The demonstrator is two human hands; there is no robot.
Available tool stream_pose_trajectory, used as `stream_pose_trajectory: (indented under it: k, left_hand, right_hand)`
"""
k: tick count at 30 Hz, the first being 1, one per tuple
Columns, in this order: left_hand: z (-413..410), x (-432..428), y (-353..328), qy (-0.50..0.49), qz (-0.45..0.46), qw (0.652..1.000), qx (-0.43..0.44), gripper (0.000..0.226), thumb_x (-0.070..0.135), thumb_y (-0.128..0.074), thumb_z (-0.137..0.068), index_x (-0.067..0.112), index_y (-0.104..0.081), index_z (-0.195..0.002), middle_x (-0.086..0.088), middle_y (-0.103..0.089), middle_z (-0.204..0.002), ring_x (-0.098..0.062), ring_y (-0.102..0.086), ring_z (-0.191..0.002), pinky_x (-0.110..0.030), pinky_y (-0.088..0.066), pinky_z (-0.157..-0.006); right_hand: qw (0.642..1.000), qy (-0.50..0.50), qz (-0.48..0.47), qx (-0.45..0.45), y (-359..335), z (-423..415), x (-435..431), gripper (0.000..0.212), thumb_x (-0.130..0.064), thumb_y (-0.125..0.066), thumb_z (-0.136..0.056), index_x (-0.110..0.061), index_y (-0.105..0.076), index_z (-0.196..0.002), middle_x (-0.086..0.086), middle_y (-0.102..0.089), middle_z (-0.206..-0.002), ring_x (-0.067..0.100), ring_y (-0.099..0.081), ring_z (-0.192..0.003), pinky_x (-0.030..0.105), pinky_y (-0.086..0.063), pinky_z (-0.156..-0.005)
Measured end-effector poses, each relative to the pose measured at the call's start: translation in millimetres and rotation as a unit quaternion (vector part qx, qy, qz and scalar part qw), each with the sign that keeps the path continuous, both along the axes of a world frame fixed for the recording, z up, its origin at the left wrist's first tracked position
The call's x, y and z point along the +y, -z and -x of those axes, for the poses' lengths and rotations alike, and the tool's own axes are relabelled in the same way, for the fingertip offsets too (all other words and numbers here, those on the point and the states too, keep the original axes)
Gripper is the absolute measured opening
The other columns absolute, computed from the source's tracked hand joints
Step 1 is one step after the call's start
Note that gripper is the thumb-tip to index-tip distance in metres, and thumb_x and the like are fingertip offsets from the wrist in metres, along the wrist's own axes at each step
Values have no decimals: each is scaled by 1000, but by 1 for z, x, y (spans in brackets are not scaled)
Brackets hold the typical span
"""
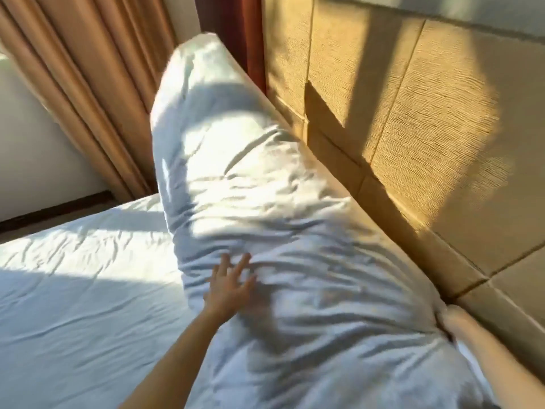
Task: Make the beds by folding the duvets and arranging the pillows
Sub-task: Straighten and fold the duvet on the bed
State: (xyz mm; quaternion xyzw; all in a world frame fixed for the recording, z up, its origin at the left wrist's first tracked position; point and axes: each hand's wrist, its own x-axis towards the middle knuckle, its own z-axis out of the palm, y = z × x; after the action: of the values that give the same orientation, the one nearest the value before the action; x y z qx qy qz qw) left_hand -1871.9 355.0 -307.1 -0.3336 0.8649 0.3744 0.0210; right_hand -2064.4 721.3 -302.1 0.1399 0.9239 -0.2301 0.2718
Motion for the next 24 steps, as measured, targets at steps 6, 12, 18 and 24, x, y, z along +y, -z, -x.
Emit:
stream_pose_trajectory:
  k: [6,12,18,24]
  left_hand:
    - [66,43,59,95,71,975,-187,58,62,-29,-92,56,0,-142,5,20,-157,-28,12,-145,-63,-7,-112]
    - [78,30,96,29,89,966,-241,59,66,-24,-90,57,5,-141,8,20,-156,-25,13,-145,-65,-3,-110]
    - [54,30,90,-40,106,985,-130,59,58,-35,-92,46,-12,-146,9,8,-159,-15,6,-146,-54,-1,-115]
    - [1,22,110,-123,92,982,-113,79,60,-53,-84,43,-9,-147,10,6,-159,-10,6,-146,-58,-4,-112]
  right_hand:
    - [995,92,39,1,75,16,1,56,-39,-48,-93,0,-48,-133,24,-47,-137,40,-44,-125,46,-32,-107]
    - [966,-83,123,214,43,-7,-69,52,-34,-43,-96,-11,-36,-143,14,-36,-147,33,-30,-136,43,-23,-111]
    - [920,-346,-78,168,103,28,-153,86,-81,-9,-75,-39,-2,-149,19,-3,-157,42,-7,-142,66,-12,-107]
    - [911,-404,-57,64,143,56,-165,75,-75,-19,-84,-43,9,-146,13,11,-157,38,6,-144,63,-1,-109]
